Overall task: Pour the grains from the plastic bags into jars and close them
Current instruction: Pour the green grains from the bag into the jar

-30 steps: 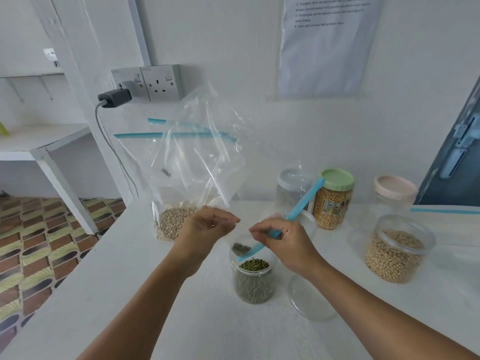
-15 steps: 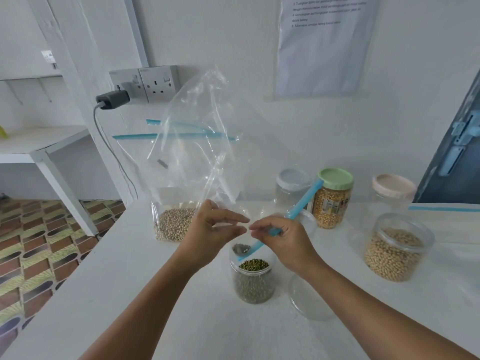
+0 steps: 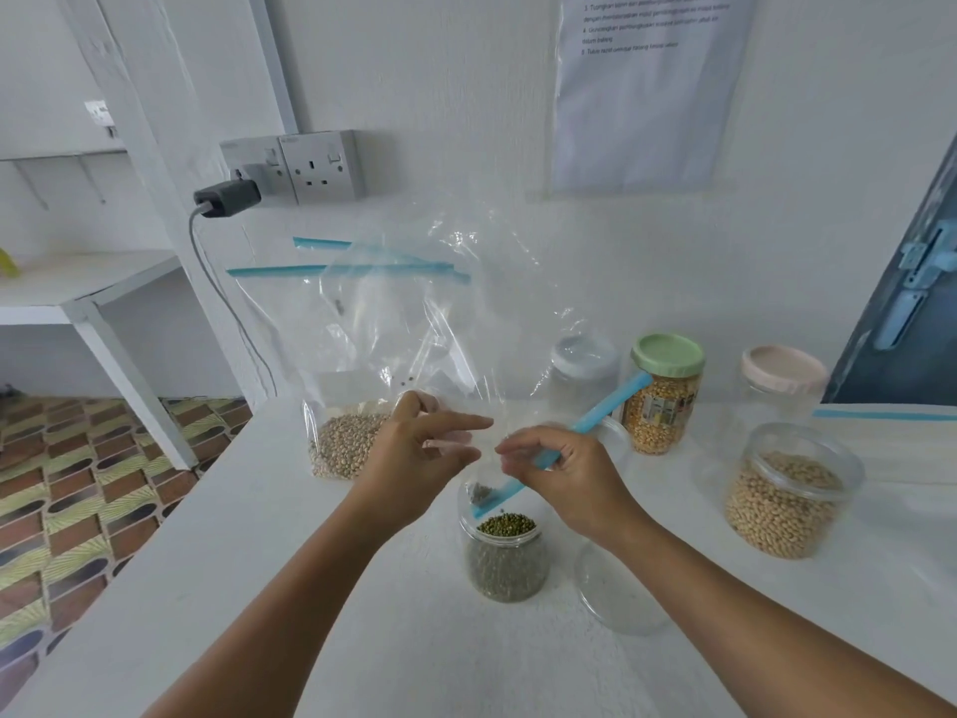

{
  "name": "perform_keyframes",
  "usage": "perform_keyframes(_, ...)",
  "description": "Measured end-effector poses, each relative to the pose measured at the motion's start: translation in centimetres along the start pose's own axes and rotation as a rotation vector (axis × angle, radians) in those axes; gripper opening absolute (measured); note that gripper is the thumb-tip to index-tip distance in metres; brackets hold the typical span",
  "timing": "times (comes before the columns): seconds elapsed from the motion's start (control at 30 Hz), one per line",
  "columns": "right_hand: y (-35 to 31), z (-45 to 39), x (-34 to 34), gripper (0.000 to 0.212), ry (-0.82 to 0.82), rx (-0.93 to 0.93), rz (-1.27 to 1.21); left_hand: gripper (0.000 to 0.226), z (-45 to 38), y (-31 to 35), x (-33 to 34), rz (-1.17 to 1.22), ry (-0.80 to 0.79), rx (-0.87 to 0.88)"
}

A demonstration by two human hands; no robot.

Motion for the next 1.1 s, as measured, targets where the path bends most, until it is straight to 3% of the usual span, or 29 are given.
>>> perform_keyframes(0.43,-0.5,0.3,-0.4,0.021,0.013,-0.089,0.144,0.031,0.2,0.6,0.7,0.040,-0.030,0.064)
perform_keyframes(0.67,-0.1,0.5,-0.4,0.019,0.054,-0.047,0.038,0.025,0.5,1.3,-0.1,-0.016,0.048,0.136)
perform_keyframes(1.1,-0.6,0.4,-0.2,0.012,0.052,-0.112,0.173,0.023,1.1,1.6,0.7,-0.146,0.116,0.236)
Point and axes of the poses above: each hand's wrist, its own z-axis away from the middle knuckle, its own x-axis out of the palm, y = z × x, the point moved 10 cm from there along -z, towards the middle knuckle, and after that the axes turned 8 degrees about -x, right-handed, at the moved point
